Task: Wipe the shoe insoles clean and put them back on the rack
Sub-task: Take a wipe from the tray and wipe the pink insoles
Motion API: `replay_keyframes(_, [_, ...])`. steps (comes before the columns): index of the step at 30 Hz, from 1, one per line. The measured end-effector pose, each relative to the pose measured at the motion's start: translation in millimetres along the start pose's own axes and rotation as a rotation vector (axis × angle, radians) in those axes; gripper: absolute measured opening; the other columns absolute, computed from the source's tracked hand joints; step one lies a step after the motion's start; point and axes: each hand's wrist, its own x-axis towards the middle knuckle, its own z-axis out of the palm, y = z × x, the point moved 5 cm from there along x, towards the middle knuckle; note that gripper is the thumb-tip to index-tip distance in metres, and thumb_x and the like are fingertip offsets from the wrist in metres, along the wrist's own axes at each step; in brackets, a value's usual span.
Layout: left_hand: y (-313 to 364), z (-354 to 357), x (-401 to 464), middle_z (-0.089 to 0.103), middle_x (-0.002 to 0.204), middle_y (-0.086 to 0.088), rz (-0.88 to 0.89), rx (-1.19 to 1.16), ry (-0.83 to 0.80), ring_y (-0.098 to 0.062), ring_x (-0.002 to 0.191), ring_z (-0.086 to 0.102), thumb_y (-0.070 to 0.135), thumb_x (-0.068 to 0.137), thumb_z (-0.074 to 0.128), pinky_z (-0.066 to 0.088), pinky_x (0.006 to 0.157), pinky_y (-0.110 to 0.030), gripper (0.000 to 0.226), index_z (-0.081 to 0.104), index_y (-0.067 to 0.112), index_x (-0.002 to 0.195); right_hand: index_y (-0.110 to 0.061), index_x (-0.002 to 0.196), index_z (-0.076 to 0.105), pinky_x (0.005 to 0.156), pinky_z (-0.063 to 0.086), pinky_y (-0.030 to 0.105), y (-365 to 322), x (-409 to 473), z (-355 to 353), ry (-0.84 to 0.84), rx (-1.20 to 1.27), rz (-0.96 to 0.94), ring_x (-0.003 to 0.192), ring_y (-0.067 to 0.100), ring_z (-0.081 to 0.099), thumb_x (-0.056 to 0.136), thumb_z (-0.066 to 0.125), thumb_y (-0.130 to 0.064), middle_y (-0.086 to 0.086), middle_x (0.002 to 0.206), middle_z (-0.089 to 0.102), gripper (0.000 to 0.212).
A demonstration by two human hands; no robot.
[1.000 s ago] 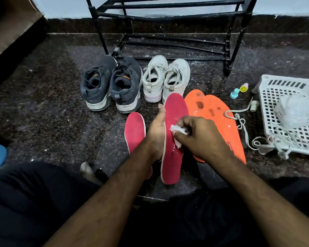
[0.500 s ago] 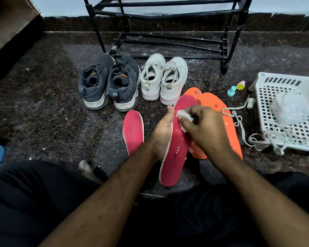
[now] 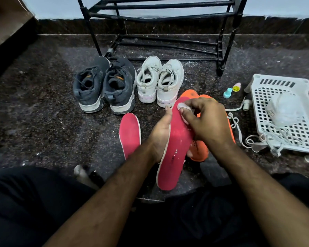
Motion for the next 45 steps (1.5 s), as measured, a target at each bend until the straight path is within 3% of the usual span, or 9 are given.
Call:
replay_keyframes(7, [15,-25,4,0.072,0.087,-0.015,0.154,-0.159,0.181,-0.025,0.076,0.071,0.077,0.092,0.022,0.053,0.081,-0.034,0.091,0.073,0.002,0.088,-0.024,0.097,0.078,0.091,0.048,0.038,-36,-46,24,-0.243,0.002,-0.185,0.082,0.026,0.062,0.088,0.066,-0.028,0.001,0.08,0.068,0.015])
replay_keyframes(13, [0,-1,3,0.066,0.063,-0.013,0.034,-0.092,0.052,-0.028,0.04,0.063,0.072,0.093,0.014,0.049,0.034,-0.028,0.075,0.059,0.014,0.112,-0.023,0.094,0.076,0.08,0.05,0.043,1,2,-1,0.011,-0.035,-0.012,0.086,0.023,0.058,0.085,0.07,-0.035,-0.005,0.085,0.071,0.016])
replay_keyframes(17, [3,-3,2,0.07,0.072,-0.012,0.058,-0.027,0.029,-0.031,0.045,0.065,0.075,0.091,0.012,0.054,0.04,-0.032,0.075,0.059,0.018,0.109,-0.022,0.091,0.076,0.079,0.044,0.038,-5,-1,4,0.007,-0.008,-0.01,0.084,0.022,0.055,0.086,0.068,-0.035,-0.005,0.082,0.068,0.015])
replay_keyframes(21, [12,-11,3,0.069,0.096,-0.013,0.172,-0.192,0.089,-0.025,0.085,0.069,0.072,0.095,0.022,0.057,0.078,-0.035,0.075,0.059,0.009,0.11,-0.024,0.081,0.074,0.079,0.042,0.037,-22,-35,18,-0.176,-0.022,-0.118,0.083,0.02,0.052,0.087,0.071,-0.034,-0.005,0.077,0.064,0.012])
replay_keyframes(24, [11,-13,8,0.065,0.077,-0.011,0.15,-0.08,0.059,-0.027,0.058,0.067,0.078,0.087,0.024,0.056,0.052,-0.033,0.078,0.06,0.011,0.101,-0.024,0.084,0.075,0.079,0.042,0.04,-13,-24,9,-0.095,-0.145,-0.127,0.088,0.024,0.049,0.091,0.068,-0.039,-0.002,0.08,0.062,0.018])
replay_keyframes(29, [7,-12,7,0.071,0.08,-0.009,0.12,-0.06,0.004,-0.028,0.056,0.07,0.077,0.087,0.018,0.055,0.04,-0.042,0.077,0.062,0.018,0.112,-0.022,0.088,0.075,0.079,0.043,0.042,1,0,2,-0.021,-0.162,-0.038,0.088,0.026,0.049,0.094,0.064,-0.042,0.002,0.083,0.064,0.023])
replay_keyframes(33, [9,-22,13,0.068,0.069,-0.007,0.151,-0.14,0.054,-0.023,0.056,0.064,0.079,0.09,0.015,0.049,0.06,-0.032,0.089,0.078,0.017,0.083,-0.023,0.087,0.075,0.079,0.039,0.036,-10,-29,22,-0.21,-0.149,-0.1,0.087,0.023,0.05,0.092,0.067,-0.035,-0.001,0.083,0.065,0.015])
replay_keyframes(41, [2,-17,10,0.069,0.071,-0.013,0.046,-0.013,0.003,-0.031,0.042,0.064,0.079,0.087,0.014,0.052,0.036,-0.035,0.082,0.056,0.018,0.121,-0.023,0.102,0.073,0.077,0.04,0.037,5,3,4,0.03,-0.133,-0.039,0.088,0.024,0.049,0.092,0.066,-0.033,-0.002,0.088,0.062,0.015])
replay_keyframes(45, [11,-28,13,0.073,0.085,-0.012,0.141,-0.143,0.064,-0.029,0.072,0.067,0.079,0.089,0.019,0.05,0.066,-0.039,0.085,0.072,0.015,0.105,-0.027,0.105,0.075,0.079,0.041,0.035,-15,-21,27,-0.165,-0.084,-0.157,0.088,0.024,0.054,0.092,0.064,-0.035,-0.002,0.088,0.065,0.019])
